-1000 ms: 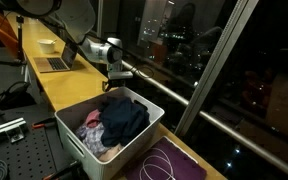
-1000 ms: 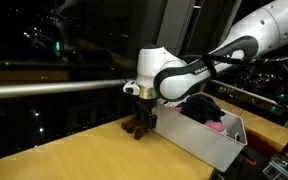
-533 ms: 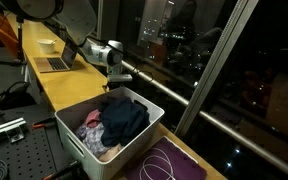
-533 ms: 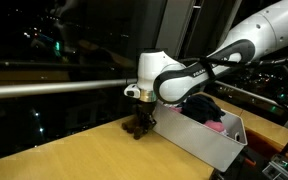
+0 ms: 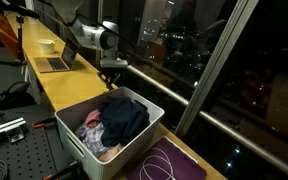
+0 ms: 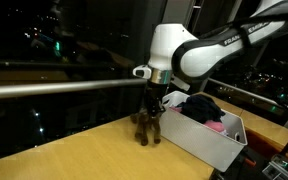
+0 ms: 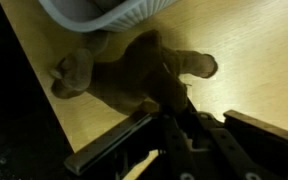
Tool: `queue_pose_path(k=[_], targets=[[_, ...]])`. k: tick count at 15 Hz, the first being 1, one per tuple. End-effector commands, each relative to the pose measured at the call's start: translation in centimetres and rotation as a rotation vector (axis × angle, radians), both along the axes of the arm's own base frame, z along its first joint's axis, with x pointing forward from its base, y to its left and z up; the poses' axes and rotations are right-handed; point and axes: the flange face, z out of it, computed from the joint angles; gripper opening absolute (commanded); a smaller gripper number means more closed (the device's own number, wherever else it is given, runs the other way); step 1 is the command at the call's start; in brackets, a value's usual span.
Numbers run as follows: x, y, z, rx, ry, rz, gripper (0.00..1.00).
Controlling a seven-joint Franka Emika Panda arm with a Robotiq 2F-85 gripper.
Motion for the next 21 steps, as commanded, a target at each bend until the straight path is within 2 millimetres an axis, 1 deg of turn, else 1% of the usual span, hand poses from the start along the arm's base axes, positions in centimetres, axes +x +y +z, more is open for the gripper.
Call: queue_pose_path(k=[1,4,6,8,9,10,11,12,13,15,17,19,20,21], targets=[[-3.3,0.1,8.1,0.040,-0.098,-0.019,0.04],[-4.5,-1.0,15.1,0.049,-0.204,-0.042,0.04],[-5.4,-2.8,19.6,0.054,-0.259,-0.066,0.04],[-6.3,-5.7,23.5,0.060,-0.301,-0.102,0.04],[-6.8,-7.5,25.2,0.060,-0.321,-0.124,0.04],[-7.5,-9.4,26.3,0.061,-0.334,-0.141,0.04],[-7.6,-11.3,26.9,0.062,-0.342,-0.163,0.04],[-7.8,-12.9,27.0,0.061,-0.347,-0.180,0.04],[-7.9,-14.6,26.9,0.059,-0.348,-0.197,0.04],[-7.8,-17.2,25.8,0.053,-0.337,-0.229,0.04],[-7.6,-18.8,23.8,0.055,-0.314,-0.252,0.04],[-7.7,-19.3,21.8,0.058,-0.290,-0.263,0.04],[-7.8,-19.2,20.7,0.055,-0.280,-0.265,0.10],[-7.9,-19.0,19.9,0.051,-0.268,-0.267,0.40]])
